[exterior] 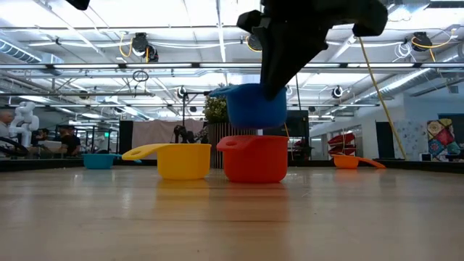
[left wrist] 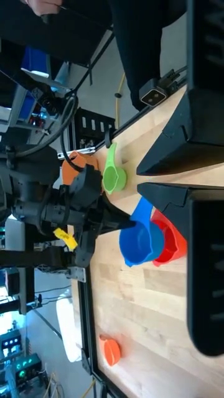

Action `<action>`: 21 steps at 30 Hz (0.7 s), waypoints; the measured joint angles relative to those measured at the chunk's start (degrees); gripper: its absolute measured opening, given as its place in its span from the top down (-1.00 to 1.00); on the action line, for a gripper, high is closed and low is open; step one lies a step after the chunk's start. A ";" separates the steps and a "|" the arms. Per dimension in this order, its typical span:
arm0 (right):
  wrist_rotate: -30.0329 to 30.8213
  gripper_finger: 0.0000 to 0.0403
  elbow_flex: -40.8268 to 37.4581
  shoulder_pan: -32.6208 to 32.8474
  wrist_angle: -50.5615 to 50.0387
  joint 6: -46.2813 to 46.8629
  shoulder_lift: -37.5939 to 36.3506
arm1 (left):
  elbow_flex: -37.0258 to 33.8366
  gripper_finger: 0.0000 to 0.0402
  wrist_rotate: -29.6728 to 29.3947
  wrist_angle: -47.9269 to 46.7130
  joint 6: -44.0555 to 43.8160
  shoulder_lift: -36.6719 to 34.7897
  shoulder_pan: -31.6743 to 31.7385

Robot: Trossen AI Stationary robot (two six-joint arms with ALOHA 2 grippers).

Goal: Nest measuring cups in basket
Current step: Stack the blue measuring cup on top of the red measuring cup

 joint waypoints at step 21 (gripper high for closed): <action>-5.83 0.79 -0.04 -1.20 1.06 -1.51 0.00 | 0.01 0.82 0.00 -0.93 -0.95 0.02 0.00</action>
